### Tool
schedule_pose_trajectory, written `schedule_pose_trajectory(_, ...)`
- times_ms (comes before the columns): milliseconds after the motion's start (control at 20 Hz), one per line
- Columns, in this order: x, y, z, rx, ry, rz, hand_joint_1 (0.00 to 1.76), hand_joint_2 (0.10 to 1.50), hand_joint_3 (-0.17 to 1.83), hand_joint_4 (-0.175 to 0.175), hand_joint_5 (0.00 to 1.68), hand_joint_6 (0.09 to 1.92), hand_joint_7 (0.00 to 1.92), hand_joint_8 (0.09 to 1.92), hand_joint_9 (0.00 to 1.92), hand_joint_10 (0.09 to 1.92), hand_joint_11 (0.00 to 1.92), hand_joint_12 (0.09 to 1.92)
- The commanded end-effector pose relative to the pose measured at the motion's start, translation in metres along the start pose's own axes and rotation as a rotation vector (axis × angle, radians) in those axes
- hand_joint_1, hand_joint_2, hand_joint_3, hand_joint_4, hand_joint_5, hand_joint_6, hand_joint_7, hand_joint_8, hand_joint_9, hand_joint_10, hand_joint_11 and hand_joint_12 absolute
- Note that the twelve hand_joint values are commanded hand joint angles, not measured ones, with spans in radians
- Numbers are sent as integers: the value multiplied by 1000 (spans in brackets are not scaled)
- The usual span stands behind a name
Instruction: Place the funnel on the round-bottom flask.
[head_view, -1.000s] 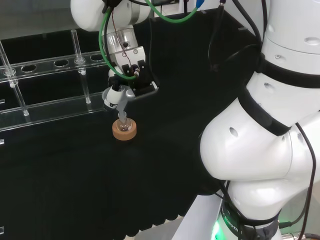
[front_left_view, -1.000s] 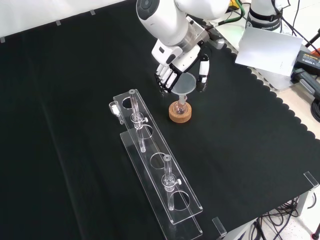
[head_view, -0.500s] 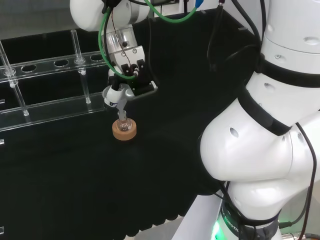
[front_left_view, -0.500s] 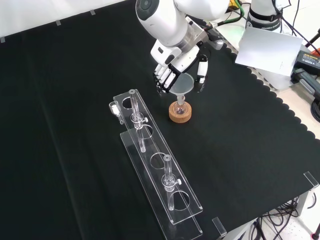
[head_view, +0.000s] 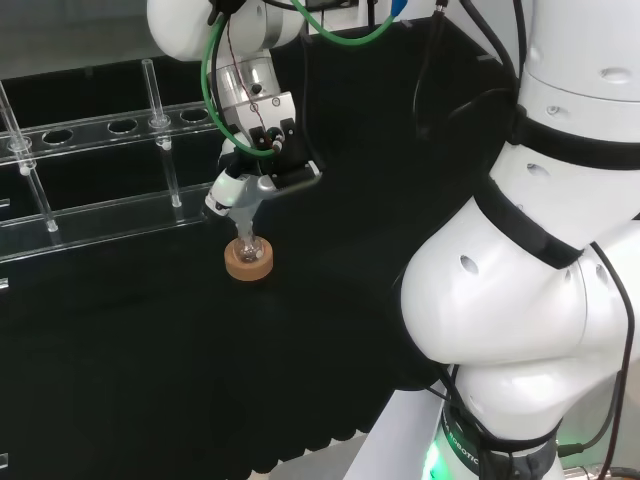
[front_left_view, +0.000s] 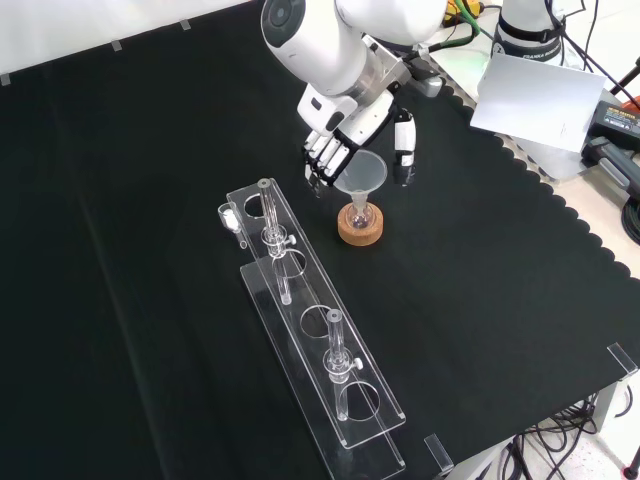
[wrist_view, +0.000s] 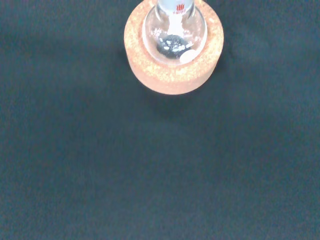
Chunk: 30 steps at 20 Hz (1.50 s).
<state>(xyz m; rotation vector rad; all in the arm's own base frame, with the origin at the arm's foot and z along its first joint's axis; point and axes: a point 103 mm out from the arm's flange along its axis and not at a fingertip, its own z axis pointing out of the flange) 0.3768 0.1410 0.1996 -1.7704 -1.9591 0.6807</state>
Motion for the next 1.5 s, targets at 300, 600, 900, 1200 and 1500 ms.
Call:
schedule_pose_trajectory(300, 0, -24, -9, -224, 6, -28, 376, 744, -125, -34, 1, 87, 0, 87, 0, 339, 0, 1438)
schedule_pose_trajectory(600, -8, -43, -24, -338, -1, -32, 430, 774, -66, -49, 87, 87, 41, 87, 0, 663, 0, 1468)
schedule_pose_trajectory(900, -26, -59, -35, -371, 20, -19, 541, 824, -25, -58, 208, 87, 13, 502, 139, 797, 66, 1480)
schedule_pose_trajectory(1200, -42, -75, -47, -377, 47, 3, 591, 834, -22, -62, 267, 87, 64, 696, 270, 769, 151, 1454)
schedule_pose_trajectory(1500, -53, -82, -55, -349, 49, 21, 624, 839, -21, -63, 282, 87, 76, 710, 294, 757, 178, 1443)
